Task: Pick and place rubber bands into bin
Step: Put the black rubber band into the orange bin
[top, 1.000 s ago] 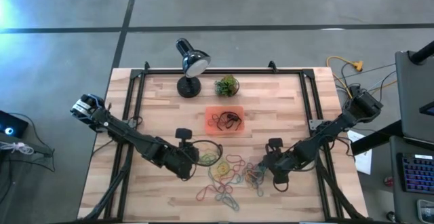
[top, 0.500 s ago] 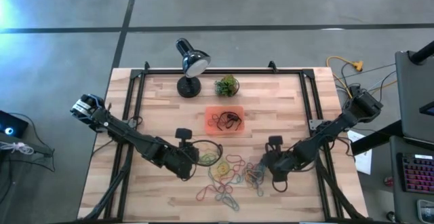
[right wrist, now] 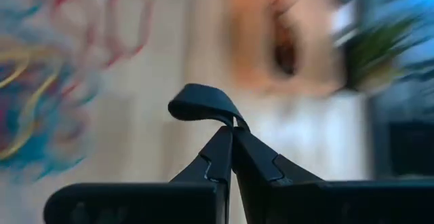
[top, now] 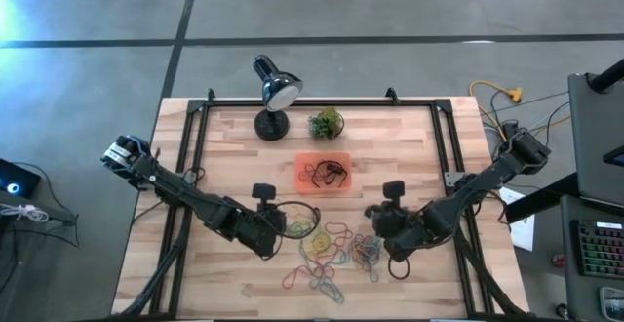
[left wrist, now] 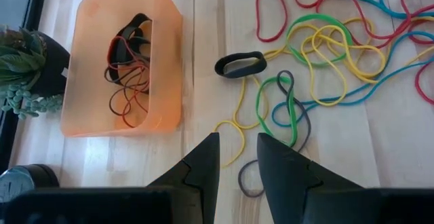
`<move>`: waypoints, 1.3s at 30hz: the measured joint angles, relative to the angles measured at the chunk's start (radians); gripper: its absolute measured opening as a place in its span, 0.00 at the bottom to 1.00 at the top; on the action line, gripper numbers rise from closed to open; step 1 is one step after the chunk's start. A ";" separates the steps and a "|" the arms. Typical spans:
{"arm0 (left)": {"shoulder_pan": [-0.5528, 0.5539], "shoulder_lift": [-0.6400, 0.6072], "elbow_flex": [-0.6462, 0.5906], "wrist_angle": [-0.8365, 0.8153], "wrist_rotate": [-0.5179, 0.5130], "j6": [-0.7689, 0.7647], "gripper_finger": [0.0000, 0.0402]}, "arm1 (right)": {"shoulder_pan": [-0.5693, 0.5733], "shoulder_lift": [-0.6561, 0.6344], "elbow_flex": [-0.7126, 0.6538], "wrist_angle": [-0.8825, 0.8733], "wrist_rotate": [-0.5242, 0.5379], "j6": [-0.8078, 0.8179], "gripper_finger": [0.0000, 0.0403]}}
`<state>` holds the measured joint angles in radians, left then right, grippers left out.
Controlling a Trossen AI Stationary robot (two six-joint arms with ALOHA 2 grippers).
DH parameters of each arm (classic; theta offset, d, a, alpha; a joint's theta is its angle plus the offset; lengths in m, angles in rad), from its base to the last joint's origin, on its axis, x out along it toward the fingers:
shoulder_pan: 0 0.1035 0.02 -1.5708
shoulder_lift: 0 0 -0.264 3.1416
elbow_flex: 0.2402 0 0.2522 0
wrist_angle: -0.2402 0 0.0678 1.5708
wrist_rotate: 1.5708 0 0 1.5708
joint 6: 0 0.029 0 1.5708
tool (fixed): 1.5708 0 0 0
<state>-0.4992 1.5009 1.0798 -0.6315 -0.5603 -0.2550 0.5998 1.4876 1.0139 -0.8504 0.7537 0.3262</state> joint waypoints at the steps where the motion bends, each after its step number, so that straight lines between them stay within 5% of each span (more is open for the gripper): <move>1: 0.000 0.000 0.000 0.000 -0.001 0.000 0.21 | -0.007 0.000 0.013 0.006 0.048 -0.027 0.02; 5: 0.000 0.000 0.000 0.009 -0.001 0.007 0.21 | -0.068 0.000 0.052 0.059 0.156 -0.143 0.02; 12: 0.000 0.000 0.000 0.022 -0.001 0.008 0.21 | -0.233 0.000 0.030 0.287 0.151 -0.325 0.02; 28: 0.000 0.000 0.000 0.022 -0.001 0.009 0.21 | -0.566 0.006 -0.090 0.666 -0.241 -0.441 0.02; 39: 0.000 0.000 0.000 0.023 -0.001 0.008 0.21 | -0.638 0.007 -0.094 0.689 -0.341 -0.441 0.02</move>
<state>-0.4992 1.5013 1.0794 -0.6086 -0.5613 -0.2466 -0.0385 1.4944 0.9195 -0.1619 0.4129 -0.1150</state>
